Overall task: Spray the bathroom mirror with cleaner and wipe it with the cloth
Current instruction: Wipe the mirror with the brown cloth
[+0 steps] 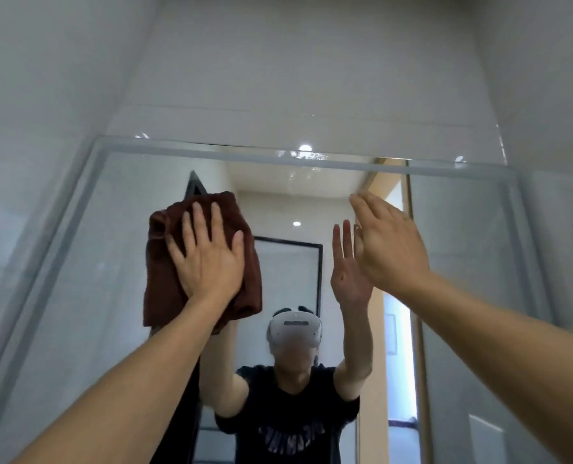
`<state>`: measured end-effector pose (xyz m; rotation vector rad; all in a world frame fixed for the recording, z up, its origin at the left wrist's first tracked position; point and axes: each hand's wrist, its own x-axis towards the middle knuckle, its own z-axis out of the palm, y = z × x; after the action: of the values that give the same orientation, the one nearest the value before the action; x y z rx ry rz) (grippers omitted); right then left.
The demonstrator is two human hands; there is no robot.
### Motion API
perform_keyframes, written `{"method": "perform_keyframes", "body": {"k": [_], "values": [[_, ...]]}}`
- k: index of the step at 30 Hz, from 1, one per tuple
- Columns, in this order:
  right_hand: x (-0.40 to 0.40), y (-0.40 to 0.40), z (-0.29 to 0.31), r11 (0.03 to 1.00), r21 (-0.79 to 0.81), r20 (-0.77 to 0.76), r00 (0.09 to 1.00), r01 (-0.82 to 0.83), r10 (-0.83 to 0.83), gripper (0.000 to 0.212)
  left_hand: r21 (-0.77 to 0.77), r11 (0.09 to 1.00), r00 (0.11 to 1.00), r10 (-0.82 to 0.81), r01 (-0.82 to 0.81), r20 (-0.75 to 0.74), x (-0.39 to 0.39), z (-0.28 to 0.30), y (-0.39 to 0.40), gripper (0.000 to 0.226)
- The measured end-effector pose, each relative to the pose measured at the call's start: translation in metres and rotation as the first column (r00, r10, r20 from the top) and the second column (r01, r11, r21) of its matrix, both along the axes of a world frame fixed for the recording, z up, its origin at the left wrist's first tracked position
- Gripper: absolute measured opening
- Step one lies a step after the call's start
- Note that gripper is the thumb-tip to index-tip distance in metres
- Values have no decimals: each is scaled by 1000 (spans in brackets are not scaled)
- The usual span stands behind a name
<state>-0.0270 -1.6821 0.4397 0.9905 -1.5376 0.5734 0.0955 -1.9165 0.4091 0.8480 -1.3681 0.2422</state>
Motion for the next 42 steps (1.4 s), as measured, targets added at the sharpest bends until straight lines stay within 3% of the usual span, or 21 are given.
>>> {"method": "perform_keyframes", "body": {"k": [9,11,20,26,29,34,42], "values": [[-86,125,-27,995,-19,53,994,96,-95,64,-157,952,946,-221,261,236,-208,19,199,72],[-105,152,-28,988,-31,53,987,154,-152,58,-176,942,928,-228,287,293,-246,20,232,72],[-147,195,-39,965,-70,123,963,251,-242,60,-270,862,811,-237,430,535,-313,-2,304,74],[-126,140,-46,981,-148,141,985,124,-103,52,-295,770,753,-336,565,565,-278,-34,253,64],[-102,99,-50,989,-141,80,996,47,-36,51,-335,769,787,-329,544,522,-234,-51,204,64],[-45,24,-53,979,-171,34,992,-112,120,49,-312,888,871,-169,338,462,-119,-67,108,69],[58,-76,-62,936,-120,-46,944,-330,327,48,-62,997,970,52,-38,237,85,-124,-71,68]]}}
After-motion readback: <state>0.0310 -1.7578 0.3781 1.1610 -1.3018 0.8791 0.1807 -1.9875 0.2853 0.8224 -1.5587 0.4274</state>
